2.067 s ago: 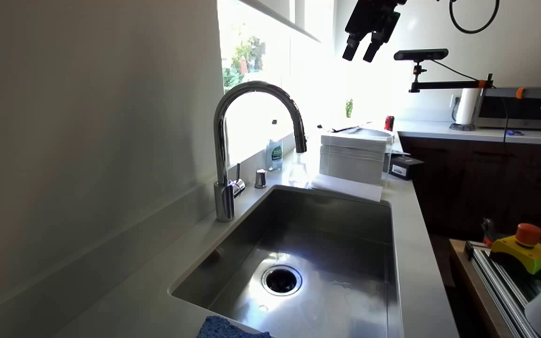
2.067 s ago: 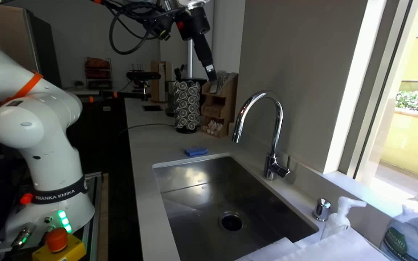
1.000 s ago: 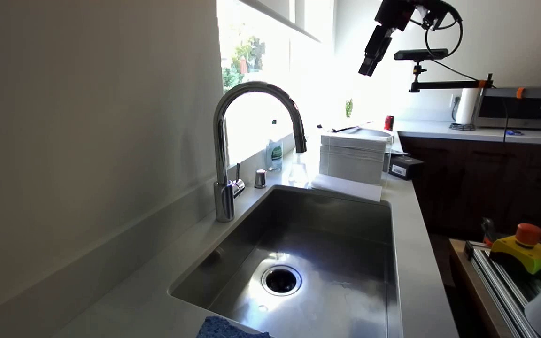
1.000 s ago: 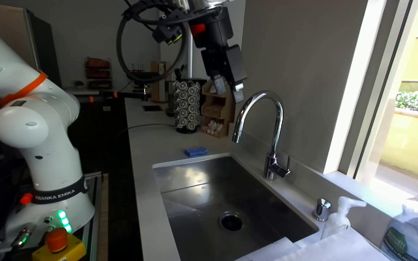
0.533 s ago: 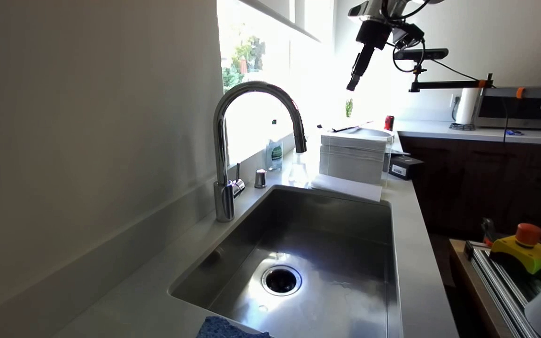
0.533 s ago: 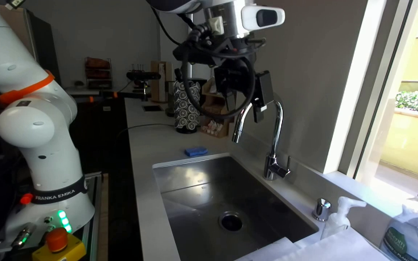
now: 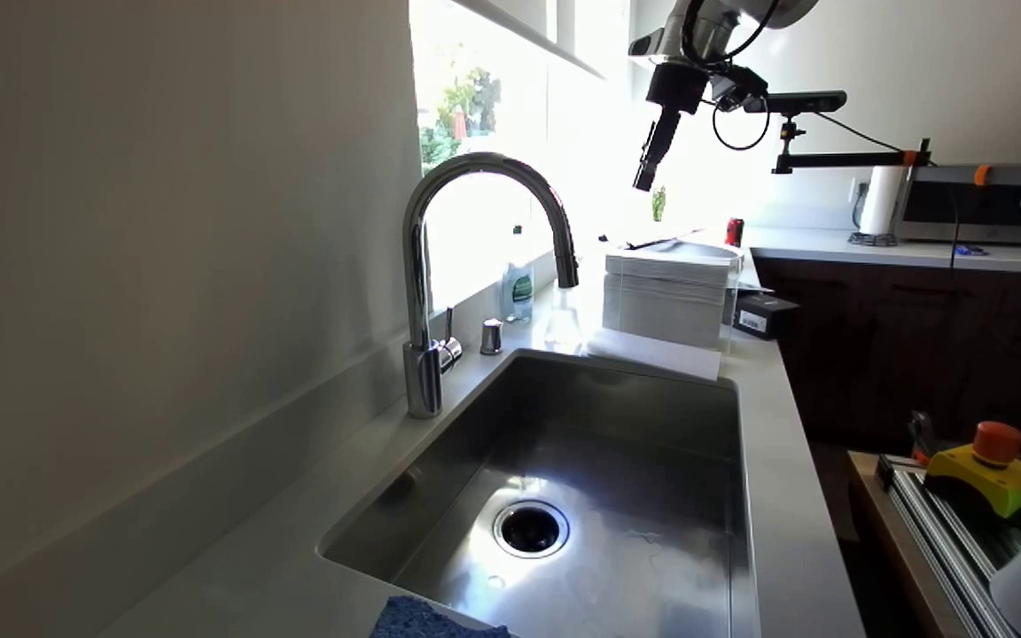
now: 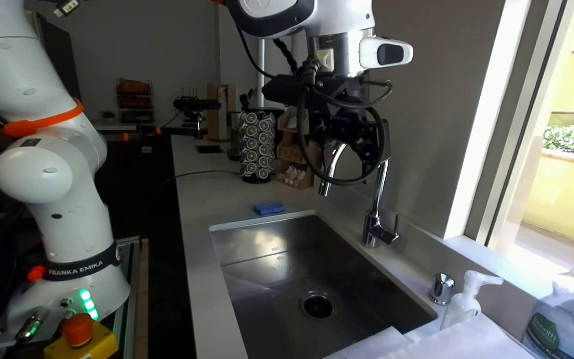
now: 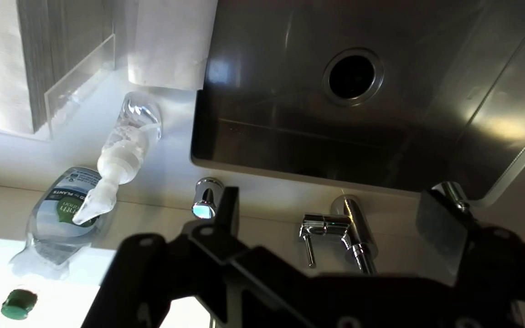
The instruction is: Move the faucet to the center of the sink then move the faucet handle to the right.
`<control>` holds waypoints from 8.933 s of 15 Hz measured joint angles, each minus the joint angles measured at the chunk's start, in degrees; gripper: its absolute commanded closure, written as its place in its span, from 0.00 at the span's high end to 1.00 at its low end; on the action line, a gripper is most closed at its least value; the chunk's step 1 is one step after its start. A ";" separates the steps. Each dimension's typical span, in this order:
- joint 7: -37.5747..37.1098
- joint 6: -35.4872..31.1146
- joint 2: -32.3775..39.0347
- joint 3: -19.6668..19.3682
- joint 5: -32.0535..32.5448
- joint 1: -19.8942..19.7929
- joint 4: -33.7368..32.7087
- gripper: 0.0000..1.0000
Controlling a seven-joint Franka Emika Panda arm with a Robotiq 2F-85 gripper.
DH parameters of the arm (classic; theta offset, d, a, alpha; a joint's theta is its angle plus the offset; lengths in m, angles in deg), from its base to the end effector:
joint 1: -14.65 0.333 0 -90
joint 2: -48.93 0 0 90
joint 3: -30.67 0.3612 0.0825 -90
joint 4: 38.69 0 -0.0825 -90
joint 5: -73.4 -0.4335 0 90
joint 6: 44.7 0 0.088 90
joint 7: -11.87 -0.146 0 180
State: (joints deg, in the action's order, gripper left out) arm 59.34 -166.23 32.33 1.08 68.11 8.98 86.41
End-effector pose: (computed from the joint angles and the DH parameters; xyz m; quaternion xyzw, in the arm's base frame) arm 0.4357 -0.3166 0.5013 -0.9855 -0.0873 -0.1440 0.0232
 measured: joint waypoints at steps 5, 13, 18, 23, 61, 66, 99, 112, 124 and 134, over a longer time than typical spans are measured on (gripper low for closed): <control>4.15 0.00 2.96 0.19 -3.73 -1.51 -0.71 1.00; 23.77 0.01 21.74 1.92 -22.76 -6.95 -10.47 1.00; 26.60 2.91 31.51 9.91 -28.97 -13.28 -20.02 1.00; 26.59 5.65 38.12 15.76 -30.71 -17.43 -29.16 1.00; 17.29 0.78 53.07 27.72 -31.35 -18.63 -42.78 1.00; 15.41 0.14 54.01 28.06 -31.21 -18.20 -43.21 1.00; 15.00 12.05 53.67 28.36 -15.11 -20.06 -50.22 1.00; 14.44 11.07 57.36 30.28 -15.18 -17.44 -53.21 0.98; 12.94 6.87 60.02 31.07 -15.19 -17.42 -54.72 0.10; 12.00 6.77 60.22 31.32 -15.21 -17.44 -55.25 0.77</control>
State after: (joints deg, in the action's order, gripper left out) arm 71.34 -159.46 92.56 32.40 52.90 -8.46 31.16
